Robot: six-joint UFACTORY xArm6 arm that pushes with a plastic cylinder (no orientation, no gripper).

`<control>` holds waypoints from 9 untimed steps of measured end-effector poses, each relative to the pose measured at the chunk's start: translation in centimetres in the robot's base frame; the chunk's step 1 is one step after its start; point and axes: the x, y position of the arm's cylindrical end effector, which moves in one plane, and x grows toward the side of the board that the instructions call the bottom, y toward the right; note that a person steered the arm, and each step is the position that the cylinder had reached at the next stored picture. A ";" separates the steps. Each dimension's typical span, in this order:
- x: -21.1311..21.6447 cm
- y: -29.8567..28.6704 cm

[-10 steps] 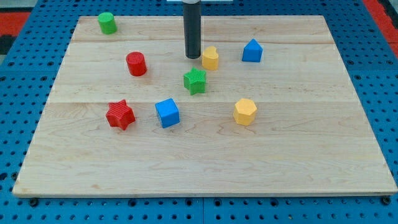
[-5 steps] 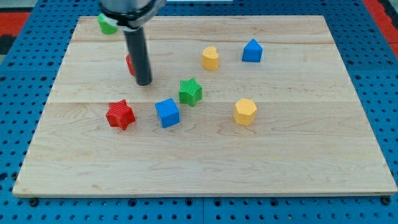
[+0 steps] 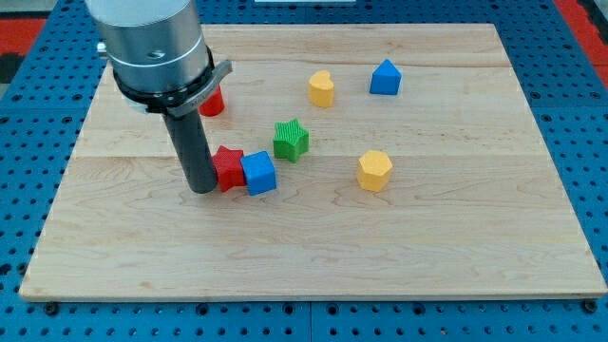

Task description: Place stars on either sides of the yellow heart

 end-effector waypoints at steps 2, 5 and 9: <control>1.0 0.8; -8.7 -1.6; -9.9 -5.2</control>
